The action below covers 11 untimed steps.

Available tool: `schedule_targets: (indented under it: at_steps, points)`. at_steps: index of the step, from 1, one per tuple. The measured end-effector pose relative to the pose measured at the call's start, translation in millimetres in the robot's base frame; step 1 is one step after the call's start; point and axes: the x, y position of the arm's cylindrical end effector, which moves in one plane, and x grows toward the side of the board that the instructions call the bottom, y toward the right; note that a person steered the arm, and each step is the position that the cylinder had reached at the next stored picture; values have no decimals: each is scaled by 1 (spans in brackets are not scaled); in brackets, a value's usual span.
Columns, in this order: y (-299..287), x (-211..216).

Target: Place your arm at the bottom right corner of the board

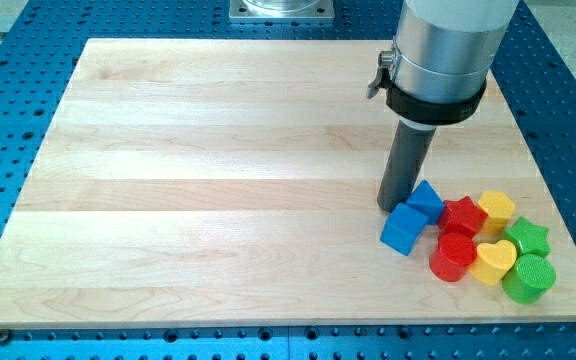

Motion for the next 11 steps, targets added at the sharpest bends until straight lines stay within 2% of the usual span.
schedule_targets:
  at_steps: [2, 3, 4, 5, 6, 8, 11]
  points:
    - [1, 2]
    - [1, -30]
    - [32, -75]
    - [134, -70]
    - [196, -18]
    - [207, 108]
    - [165, 122]
